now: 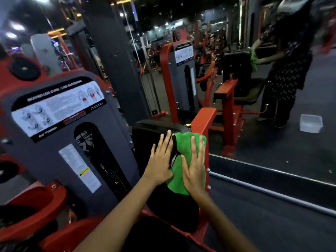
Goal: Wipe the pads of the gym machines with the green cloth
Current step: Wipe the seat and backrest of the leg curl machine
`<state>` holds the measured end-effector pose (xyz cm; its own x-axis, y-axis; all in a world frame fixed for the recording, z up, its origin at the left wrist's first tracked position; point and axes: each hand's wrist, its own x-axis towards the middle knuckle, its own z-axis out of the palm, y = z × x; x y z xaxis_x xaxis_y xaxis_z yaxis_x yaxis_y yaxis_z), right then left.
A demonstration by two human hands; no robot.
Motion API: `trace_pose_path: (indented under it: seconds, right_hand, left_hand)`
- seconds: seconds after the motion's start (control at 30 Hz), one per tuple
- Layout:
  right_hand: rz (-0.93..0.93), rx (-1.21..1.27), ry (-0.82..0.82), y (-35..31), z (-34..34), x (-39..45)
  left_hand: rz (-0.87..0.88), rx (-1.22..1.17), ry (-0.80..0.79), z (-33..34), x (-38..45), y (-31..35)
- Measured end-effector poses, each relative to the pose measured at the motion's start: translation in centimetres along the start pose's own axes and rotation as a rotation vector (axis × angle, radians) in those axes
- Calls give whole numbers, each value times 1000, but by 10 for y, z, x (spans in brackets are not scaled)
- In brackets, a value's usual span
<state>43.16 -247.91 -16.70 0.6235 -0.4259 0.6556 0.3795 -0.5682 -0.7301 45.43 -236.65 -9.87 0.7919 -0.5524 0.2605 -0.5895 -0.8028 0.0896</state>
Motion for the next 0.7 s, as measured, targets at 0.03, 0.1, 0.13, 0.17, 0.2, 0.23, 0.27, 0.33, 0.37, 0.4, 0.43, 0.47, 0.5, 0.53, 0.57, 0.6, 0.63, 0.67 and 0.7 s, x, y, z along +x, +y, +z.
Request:
trace_pose_path:
  seconds: [0.03,0.1,0.13,0.17,0.2,0.23,0.27,0.33,0.37,0.4,0.43,0.47,0.5,0.53,0.57,0.6,0.63,0.67,0.7]
  right_hand:
    - [23,30,19,5,2,-7]
    - [104,115,42,17,6,-21]
    - [140,154,50,20,7,-25]
    - [175,188,56,20,8,-25]
    - [214,218,67,16,7,-24]
    - [253,250,80,9,7,-20]
    - [291,283,100,3,7,-13]
    - [356,303,133,-7,7,-2]
    - [368,311,141,-10,8,1]
    - [376,332,150,-9,9,-1]
    - [391,349,159,-6,11,-6]
    - [424,367,165,0,14,-15]
    - [484,370,174,4,16,-23]
    - [550,368,181,9,19,-32]
    - [613,352,175,12,20,-37]
    - [644,348,165,12,20,-41]
    - [662,342,148,11,21,-34]
    - [674,344,129,9,19,-37]
    - [689,353,124,4,18,-26]
  left_hand:
    - [-2,-16,10,-3,1,0]
    - [-12,-42,22,-8,0,1]
    - [-16,-49,19,-11,0,2]
    - [-15,-58,15,-13,1,2]
    - [-14,-71,5,-16,2,4]
    - [-23,-82,2,-17,3,6]
    - [-34,-93,2,-17,4,7]
    - [-41,-111,-6,-16,4,7]
    - [-29,-111,-6,-16,4,7]
    - [-13,-98,-12,-16,3,6]
    - [3,-78,-25,-18,2,5]
    - [7,-50,-53,-19,1,6]
    - [10,-8,-88,-21,0,7]
    - [22,47,-114,-22,1,8]
    - [36,109,-123,-22,2,9]
    - [56,161,-123,-23,1,12]
    - [63,205,-126,-25,5,14]
    - [57,232,-161,-24,-2,18]
    - [53,263,-167,-26,0,20]
